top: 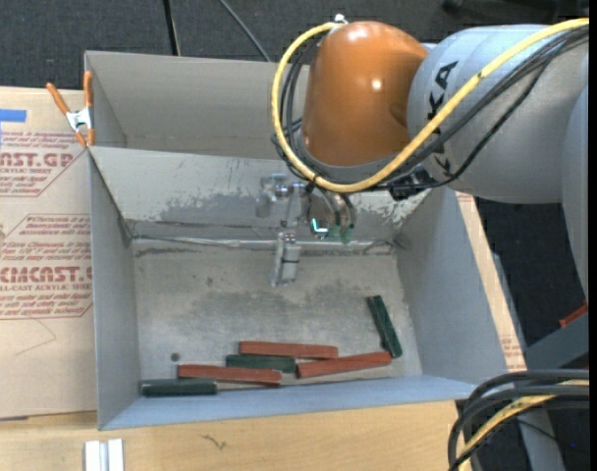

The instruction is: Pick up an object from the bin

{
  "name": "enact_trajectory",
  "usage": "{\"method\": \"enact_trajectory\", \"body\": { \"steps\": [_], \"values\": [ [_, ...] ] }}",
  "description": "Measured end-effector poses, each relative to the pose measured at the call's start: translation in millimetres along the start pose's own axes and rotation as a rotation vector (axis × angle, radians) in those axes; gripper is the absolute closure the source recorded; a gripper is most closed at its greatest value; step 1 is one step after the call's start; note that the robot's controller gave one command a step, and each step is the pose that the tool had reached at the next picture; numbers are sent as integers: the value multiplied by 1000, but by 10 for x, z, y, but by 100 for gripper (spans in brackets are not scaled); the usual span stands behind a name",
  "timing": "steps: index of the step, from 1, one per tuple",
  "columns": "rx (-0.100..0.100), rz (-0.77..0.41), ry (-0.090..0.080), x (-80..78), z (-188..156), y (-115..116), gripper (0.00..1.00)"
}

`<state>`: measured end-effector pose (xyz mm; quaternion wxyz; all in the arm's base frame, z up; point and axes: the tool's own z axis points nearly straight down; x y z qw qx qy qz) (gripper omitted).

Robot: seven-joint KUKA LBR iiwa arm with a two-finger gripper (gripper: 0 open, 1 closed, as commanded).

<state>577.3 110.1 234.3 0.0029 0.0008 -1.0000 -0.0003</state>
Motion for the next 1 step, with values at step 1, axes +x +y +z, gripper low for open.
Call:
{"method": "enact_trajectory", "body": {
  "steps": [1],
  "values": [
    [1,-280,-1,839,1675,-191,0]
  ]
}}
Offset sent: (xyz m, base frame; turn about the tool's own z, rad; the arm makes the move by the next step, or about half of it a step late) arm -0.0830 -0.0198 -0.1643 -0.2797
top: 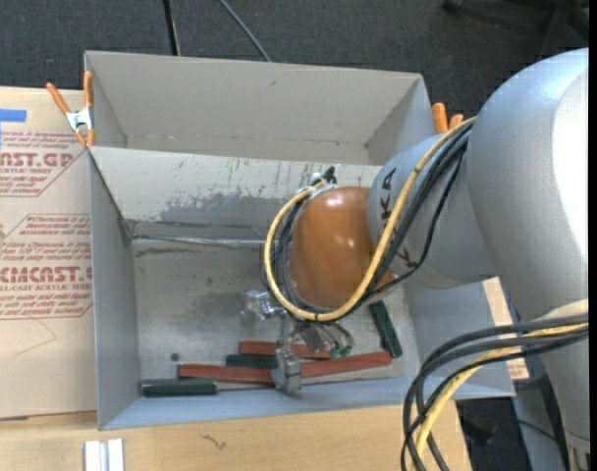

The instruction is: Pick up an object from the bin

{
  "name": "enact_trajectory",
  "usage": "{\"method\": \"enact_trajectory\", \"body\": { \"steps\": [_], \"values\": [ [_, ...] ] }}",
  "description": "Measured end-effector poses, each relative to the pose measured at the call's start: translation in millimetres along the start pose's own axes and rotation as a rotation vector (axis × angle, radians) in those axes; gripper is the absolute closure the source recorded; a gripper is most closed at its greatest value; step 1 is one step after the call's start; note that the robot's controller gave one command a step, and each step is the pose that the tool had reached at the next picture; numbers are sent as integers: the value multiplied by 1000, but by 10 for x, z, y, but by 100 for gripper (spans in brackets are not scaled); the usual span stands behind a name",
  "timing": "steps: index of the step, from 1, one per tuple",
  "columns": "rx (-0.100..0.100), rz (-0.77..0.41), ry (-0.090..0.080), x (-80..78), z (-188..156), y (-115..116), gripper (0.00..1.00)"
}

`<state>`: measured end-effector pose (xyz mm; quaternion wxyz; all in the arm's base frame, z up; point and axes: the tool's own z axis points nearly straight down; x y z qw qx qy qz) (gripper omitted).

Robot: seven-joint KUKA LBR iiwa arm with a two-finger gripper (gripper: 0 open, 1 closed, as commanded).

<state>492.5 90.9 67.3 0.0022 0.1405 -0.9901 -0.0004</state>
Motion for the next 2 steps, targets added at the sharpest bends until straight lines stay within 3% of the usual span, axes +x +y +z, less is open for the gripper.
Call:
{"method": "enact_trajectory", "body": {
  "steps": [1,2],
  "values": [
    [-1,-54,-8,-154,-340,533,0],
    [0,-142,-6,-298,-325,881,0]
  ]
}}
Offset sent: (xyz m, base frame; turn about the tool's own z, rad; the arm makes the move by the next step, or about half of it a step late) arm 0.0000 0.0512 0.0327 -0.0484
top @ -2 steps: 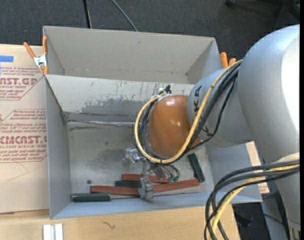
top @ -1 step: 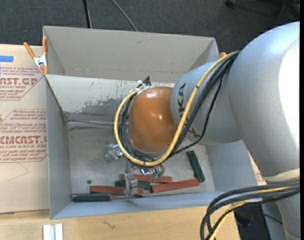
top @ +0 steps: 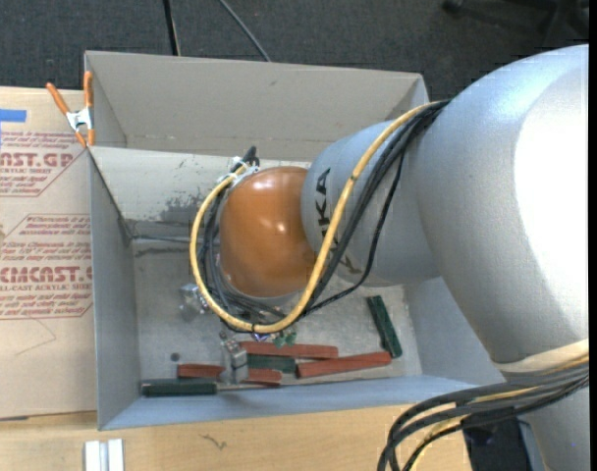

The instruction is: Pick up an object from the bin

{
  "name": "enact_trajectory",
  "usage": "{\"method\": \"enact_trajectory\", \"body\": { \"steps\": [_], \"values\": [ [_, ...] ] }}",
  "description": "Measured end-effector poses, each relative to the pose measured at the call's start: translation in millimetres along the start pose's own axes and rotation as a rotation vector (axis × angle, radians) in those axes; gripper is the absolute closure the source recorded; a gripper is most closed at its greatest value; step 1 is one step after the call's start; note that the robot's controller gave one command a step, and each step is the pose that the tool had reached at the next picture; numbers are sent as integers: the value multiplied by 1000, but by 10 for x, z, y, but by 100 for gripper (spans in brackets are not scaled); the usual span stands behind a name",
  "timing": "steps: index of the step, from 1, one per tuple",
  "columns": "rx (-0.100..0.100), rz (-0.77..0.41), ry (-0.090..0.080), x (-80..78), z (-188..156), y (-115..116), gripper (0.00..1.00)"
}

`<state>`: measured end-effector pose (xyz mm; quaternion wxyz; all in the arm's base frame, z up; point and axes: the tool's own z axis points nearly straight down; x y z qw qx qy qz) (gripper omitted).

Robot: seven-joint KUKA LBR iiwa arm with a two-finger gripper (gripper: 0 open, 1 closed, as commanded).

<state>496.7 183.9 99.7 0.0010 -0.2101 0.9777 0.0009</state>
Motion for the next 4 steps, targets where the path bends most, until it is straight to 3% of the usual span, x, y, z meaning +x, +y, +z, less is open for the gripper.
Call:
{"method": "enact_trajectory", "body": {
  "steps": [1,2,3,4],
  "values": [
    [2,-151,-6,129,289,12,0],
    [1,-150,-5,109,281,13,0],
    [0,-150,0,121,286,15,100],
    [2,-150,-4,101,-375,23,100]
  ]
}}
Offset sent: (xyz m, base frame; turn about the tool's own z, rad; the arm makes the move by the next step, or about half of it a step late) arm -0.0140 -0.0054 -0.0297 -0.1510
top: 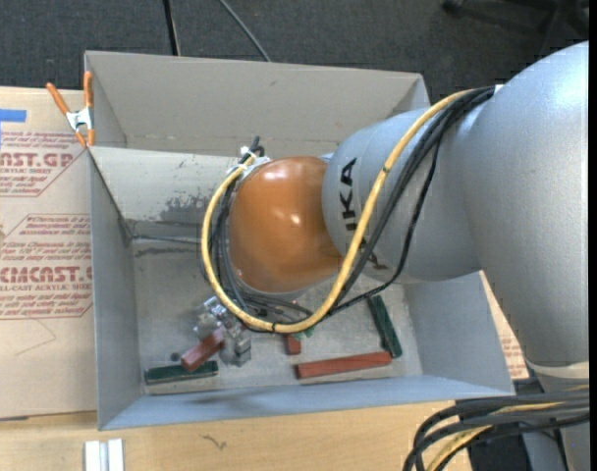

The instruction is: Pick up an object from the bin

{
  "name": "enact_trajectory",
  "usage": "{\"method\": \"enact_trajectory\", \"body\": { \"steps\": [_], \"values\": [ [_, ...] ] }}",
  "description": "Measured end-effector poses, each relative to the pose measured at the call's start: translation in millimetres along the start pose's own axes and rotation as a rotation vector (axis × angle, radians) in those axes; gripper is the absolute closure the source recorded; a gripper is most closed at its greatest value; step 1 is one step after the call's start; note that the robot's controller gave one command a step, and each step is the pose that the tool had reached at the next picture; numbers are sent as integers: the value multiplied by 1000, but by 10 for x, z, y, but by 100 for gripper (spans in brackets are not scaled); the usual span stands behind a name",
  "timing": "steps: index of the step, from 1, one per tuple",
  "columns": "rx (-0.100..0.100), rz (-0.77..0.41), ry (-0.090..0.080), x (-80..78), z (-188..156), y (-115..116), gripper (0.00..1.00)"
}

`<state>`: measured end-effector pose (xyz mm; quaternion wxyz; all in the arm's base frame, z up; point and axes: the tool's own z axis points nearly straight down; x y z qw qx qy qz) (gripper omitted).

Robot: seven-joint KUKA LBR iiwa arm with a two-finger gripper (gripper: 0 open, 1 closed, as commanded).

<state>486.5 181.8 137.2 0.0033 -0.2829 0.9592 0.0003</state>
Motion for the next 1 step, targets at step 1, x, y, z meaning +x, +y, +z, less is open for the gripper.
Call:
{"method": "enact_trajectory", "body": {
  "steps": [1],
  "values": [
    [0,0,-1,-22,-542,5,100]
  ]
}}
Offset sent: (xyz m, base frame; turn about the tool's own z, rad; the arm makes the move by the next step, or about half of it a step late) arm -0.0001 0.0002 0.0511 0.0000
